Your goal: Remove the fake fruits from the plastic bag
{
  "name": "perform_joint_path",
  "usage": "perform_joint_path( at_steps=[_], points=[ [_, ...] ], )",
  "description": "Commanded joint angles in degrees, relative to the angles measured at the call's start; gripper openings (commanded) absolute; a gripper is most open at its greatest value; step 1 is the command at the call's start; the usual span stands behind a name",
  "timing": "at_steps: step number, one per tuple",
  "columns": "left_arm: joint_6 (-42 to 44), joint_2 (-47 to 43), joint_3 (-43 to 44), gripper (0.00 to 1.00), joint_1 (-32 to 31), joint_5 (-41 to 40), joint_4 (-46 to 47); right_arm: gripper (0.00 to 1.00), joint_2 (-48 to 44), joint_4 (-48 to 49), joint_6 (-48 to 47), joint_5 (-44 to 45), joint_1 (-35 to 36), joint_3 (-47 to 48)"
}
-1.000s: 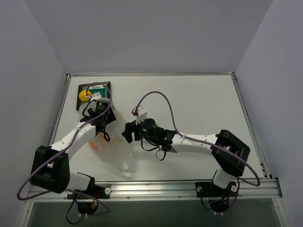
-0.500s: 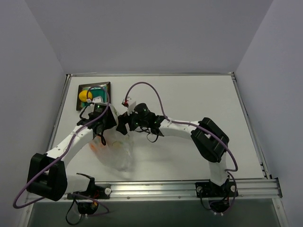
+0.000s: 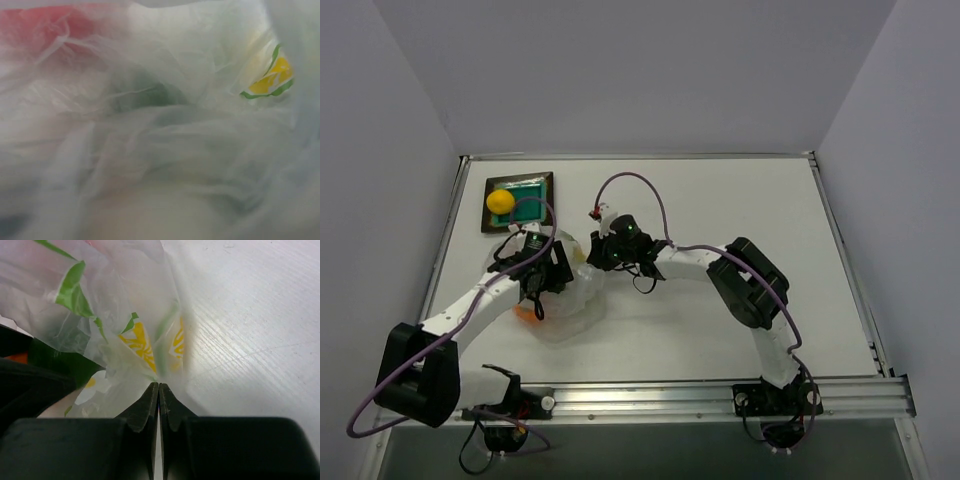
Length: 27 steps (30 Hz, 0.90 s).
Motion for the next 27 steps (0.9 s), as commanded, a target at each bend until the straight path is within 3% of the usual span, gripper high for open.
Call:
perform_joint_path(
  at_steps=[1,6,9,19,22,23,27],
  points=[
    [-0.65,-4.28,0.08,0.83,-0.70,-1.50,-1.17,0.00,-2.54,4.36,1.11,0.93,0.24,-0.81],
    [-0.57,-9.64,-1.68,0.86,-0.96,-2.99,-0.55,0.00,-4.74,5.50,1.46,1.98,0.24,-3.53],
    [-0.48,-9.56,-1.94,0.82,-1.05,-2.65,-1.17,0.00,-5.35,5.85,1.55,2.07,0.15,-4.32],
    [0.14,0.80,1.22,0.76,-1.84,-3.17,-0.99,0.00,-6.85,6.20,1.55,1.72,0.24,-5.29],
    [-0.21,1.34,1.14,0.60,-2.02,-5.28,-0.65,0.00,-7.47,6.64,1.72,1.81,0.33,-5.99],
    [-0.48,0.99,1.14,0.41,-2.28,-5.46,-0.38,0.00,-7.55,6.90,1.81,1.72,0.33,-6.08],
    [-0.39,-3.92,1.22,0.26,-4.21,-4.68,1.64,0.00,-7.99,6.82,1.64,1.72,0.59,-6.26]
  ],
)
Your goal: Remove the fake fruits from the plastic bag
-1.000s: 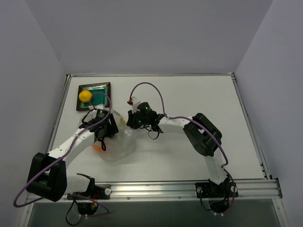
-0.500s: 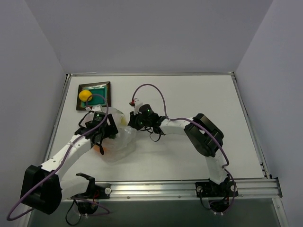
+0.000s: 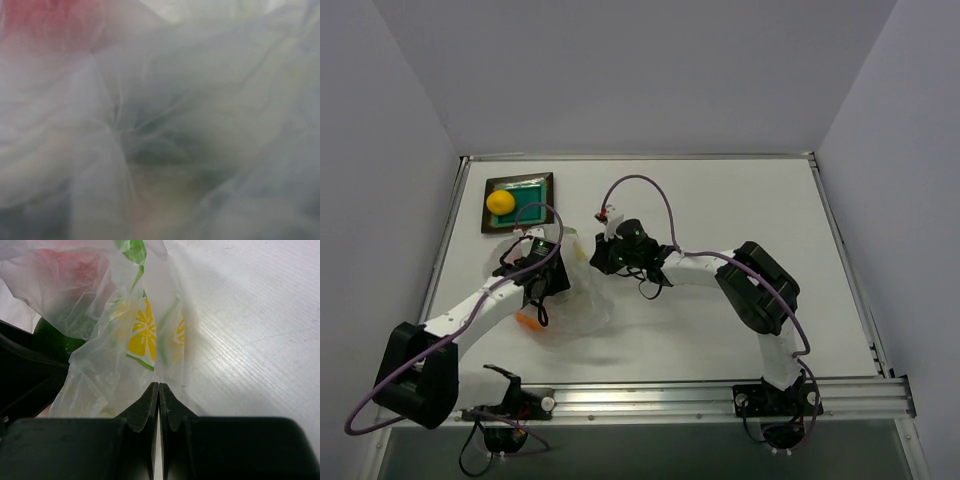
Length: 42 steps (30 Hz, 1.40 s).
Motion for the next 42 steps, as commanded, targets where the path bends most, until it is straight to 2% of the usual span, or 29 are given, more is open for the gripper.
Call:
perform_joint_path(
  at_steps=[1,7,13,16,19,22,28,34,39,42],
  points=[
    [0.18,-7.11,4.35,0.24,-1.85,-0.65,1.31,0.00,-3.75,2.05,0.02,0.39,0.63,-0.23],
    [0.26,-18.18,8.74,0.19,-4.05,-0.03,-4.30,0.00,-2.88,2.66,-0.51,0.12,3.53,-0.75],
    [0.44,-29.53,12.70,0.18,-4.06,-0.12,-9.41,0.00,-2.35,10.29,1.95,1.70,8.98,-5.31],
    [1.05,-29.21,17.08,0.18,-3.88,0.93,-9.67,0.00,-1.56,13.29,2.48,1.79,11.62,-6.90],
    [1.58,-25.00,23.41,0.18,-3.79,1.03,-8.54,0.00,-1.21,15.14,2.57,2.05,12.59,-8.39],
    [2.72,-19.11,29.30,0.19,-3.18,-3.71,-6.43,0.00,-2.26,15.59,2.48,3.02,12.41,-9.80],
    [3.69,-3.64,40.71,0.20,4.99,-1.00,-0.63,0.00,-4.37,14.01,0.99,4.51,12.15,-12.27],
    [7.55,15.43,52.06,0.21,11.58,-1.17,-0.10,0.00,-5.33,13.48,0.81,4.60,11.71,-13.32],
    [11.16,27.81,56.64,0.23,14.13,-1.61,2.10,0.00,-6.30,13.39,0.55,5.22,10.57,-14.29],
    [11.86,32.22,57.00,0.24,15.02,-2.14,2.89,0.00,-6.92,13.39,0.63,4.87,9.52,-14.73]
  ],
)
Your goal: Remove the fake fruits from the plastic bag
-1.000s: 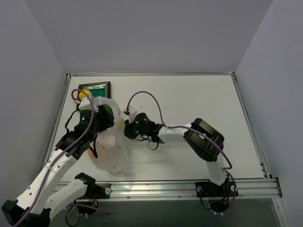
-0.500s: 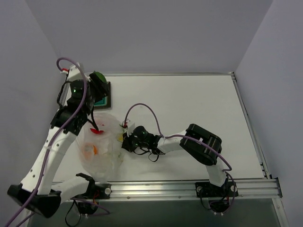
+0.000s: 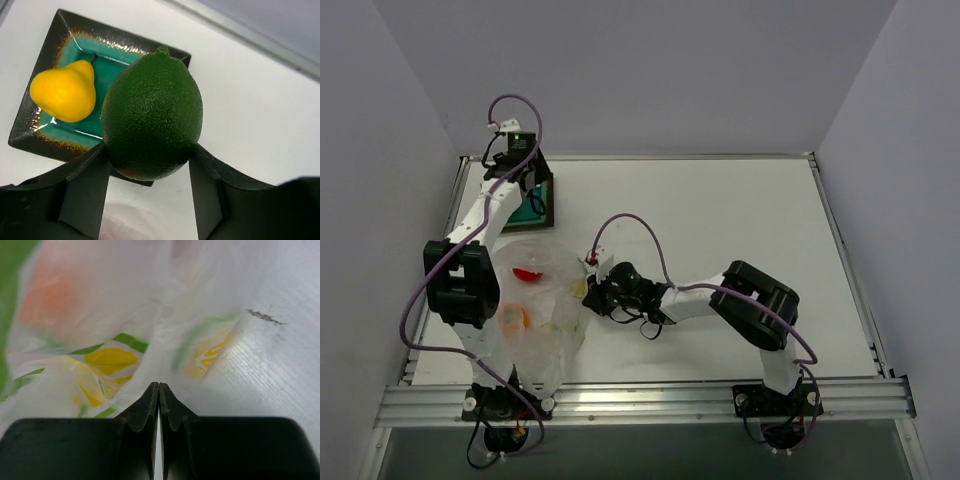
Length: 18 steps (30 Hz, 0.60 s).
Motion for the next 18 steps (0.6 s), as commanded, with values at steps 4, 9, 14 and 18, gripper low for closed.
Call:
perform_joint_path(
  at_steps=[4,9,14,18],
  points=[
    [3.47,4.84,2.33,0.30,1.38,-1.46,4.10,0.00,-4.39,1.70,-0.70,0.30,-1.94,-0.57],
    [5.85,10.29,4.44,0.45,1.38,-2.25,4.55,0.00,-4.39,1.61,-0.61,0.03,-2.21,-0.48],
    [8.74,13.28,5.93,0.66,1.38,-5.85,4.99,0.00,-4.30,1.52,-0.44,-0.32,-2.38,-0.21],
    [10.59,15.13,7.86,0.78,1.38,-7.96,4.28,0.00,-4.56,1.08,-0.35,-0.23,-2.47,0.05]
  ],
)
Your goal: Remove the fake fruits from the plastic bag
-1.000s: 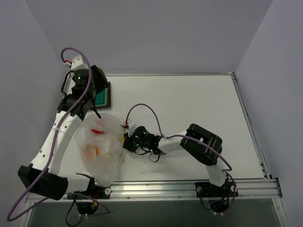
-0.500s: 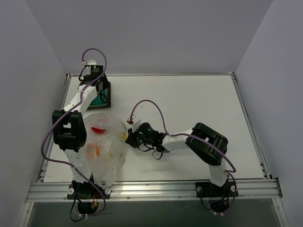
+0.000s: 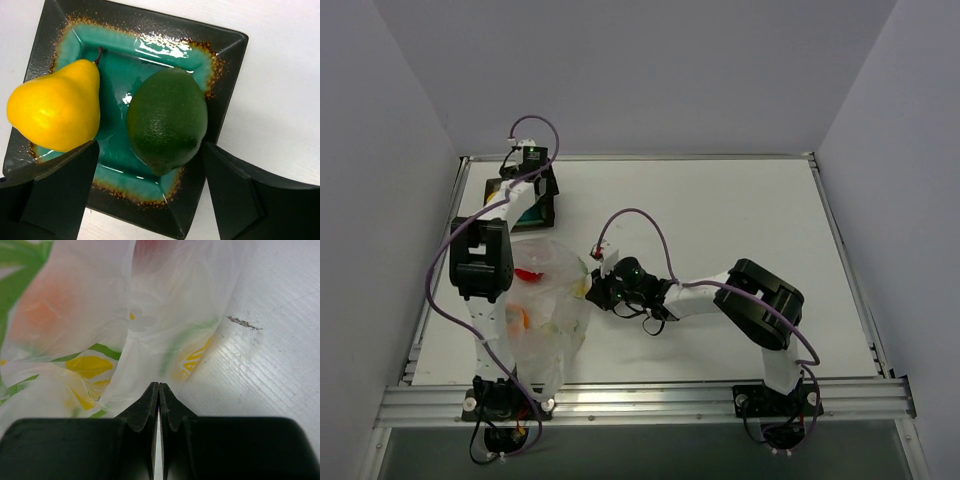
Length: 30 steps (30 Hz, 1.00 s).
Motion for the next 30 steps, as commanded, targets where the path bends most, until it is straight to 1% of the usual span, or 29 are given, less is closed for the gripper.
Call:
perform_joint_path(
  at_steps=[1,4,5,8,9,11,12,13,14,15,16,17,18,19,20,21,22,23,24,25,26,27,28,29,30],
  points=[
    [3.08,-0.87,4.96,0.84,0.35,-3.81,1.25,0.00,-3.34,1.02,-0.39,-0.02,-0.39,0.55],
    [2.73,-2.88,5.23,0.91,0.44,-2.42,0.28,0.00,-3.51,0.84,-0.13,0.51,-0.83,0.99],
    [2.12,-4.11,4.79,0.93,0.44,-0.76,1.06,0.00,-3.34,0.84,0.05,0.60,-0.92,1.34],
    [-0.25,-10.08,3.12,0.94,0.27,2.33,1.07,0.00,-2.73,0.58,0.75,1.13,-1.54,2.83],
    [-0.78,-13.58,2.86,0.94,0.18,3.90,0.98,0.00,-2.64,0.66,0.84,1.30,-1.71,3.10],
    [-2.62,-17.37,1.19,0.94,-0.26,4.97,0.37,0.00,-2.46,0.58,1.80,1.83,-2.15,4.06],
    [-3.59,-21.39,0.40,0.94,-0.52,5.50,0.10,0.00,-2.72,0.58,1.98,2.18,-2.15,4.15],
    [-4.56,-23.43,-1.70,0.94,-0.70,5.85,-0.33,0.00,-3.25,0.49,2.24,3.23,-2.15,4.24],
    [-7.09,-25.80,-3.11,0.93,-1.22,6.11,-1.29,0.00,-3.77,0.49,3.03,3.76,-2.15,4.16],
    [-8.25,-30.70,-4.86,0.91,-1.57,6.64,-1.83,0.00,-4.30,0.40,3.38,4.20,-2.15,3.98],
    [-9.22,-33.27,-8.88,0.90,-2.01,6.73,-2.27,0.00,-5.52,0.31,3.82,4.64,-2.15,3.81],
    [-10.79,-39.04,-11.27,0.87,-3.58,6.56,-3.40,0.00,-6.32,0.31,4.61,5.17,-2.07,3.02],
    [-11.42,-42.14,-13.65,0.81,-4.21,6.21,-4.20,0.00,-7.11,0.40,4.79,5.43,-2.06,2.49],
    [-11.95,-45.05,-18.20,0.80,-5.09,5.07,-5.25,0.01,-8.77,0.40,5.06,5.70,-1.89,1.96],
    [-13.17,-51.34,-20.42,0.78,-5.79,4.63,-7.87,0.03,-9.66,0.31,5.14,6.31,-1.63,1.35],
    [-13.36,-54.62,-22.53,0.74,-7.02,4.45,-9.46,0.05,-10.54,-0.12,5.23,6.58,-1.54,0.47],
    [-13.53,-57.53,-24.29,0.72,-7.64,3.40,-11.22,0.09,-12.20,-0.30,5.23,6.84,-1.28,0.03],
    [-14.23,-63.12,-26.74,0.69,-8.16,2.96,-16.28,0.12,-13.09,-0.65,5.23,7.02,-1.10,-0.41],
    [-14.67,-66.05,-27.81,0.65,-8.87,2.95,-18.86,0.14,-13.88,-1.17,5.15,7.28,-0.75,-1.20],
    [-15.11,-68.60,-28.78,0.56,-9.05,3.39,-21.23,0.21,-15.54,-1.27,5.15,7.46,-0.57,-1.55],
    [-16.59,-73.33,-29.66,0.52,-9.31,4.26,-25.95,0.25,-16.25,-1.44,5.23,7.63,-0.40,-1.82],
    [-17.31,-75.55,-31.32,0.49,-9.49,5.05,-28.18,0.30,-16.95,-2.14,5.23,7.63,-0.05,-1.91],
    [-17.83,-77.31,-32.03,0.43,-9.92,5.84,-30.11,0.40,-18.27,-2.67,5.15,7.89,0.31,-1.91],
    [-18.88,-80.12,-32.82,0.40,-9.93,7.42,-33.96,0.47,-18.71,-3.20,5.06,8.07,0.57,-1.91],
    [-19.50,-81.19,-34.31,0.38,-9.93,8.30,-35.74,0.53,-19.15,-4.42,4.88,8.25,0.92,-1.74]
  ],
)
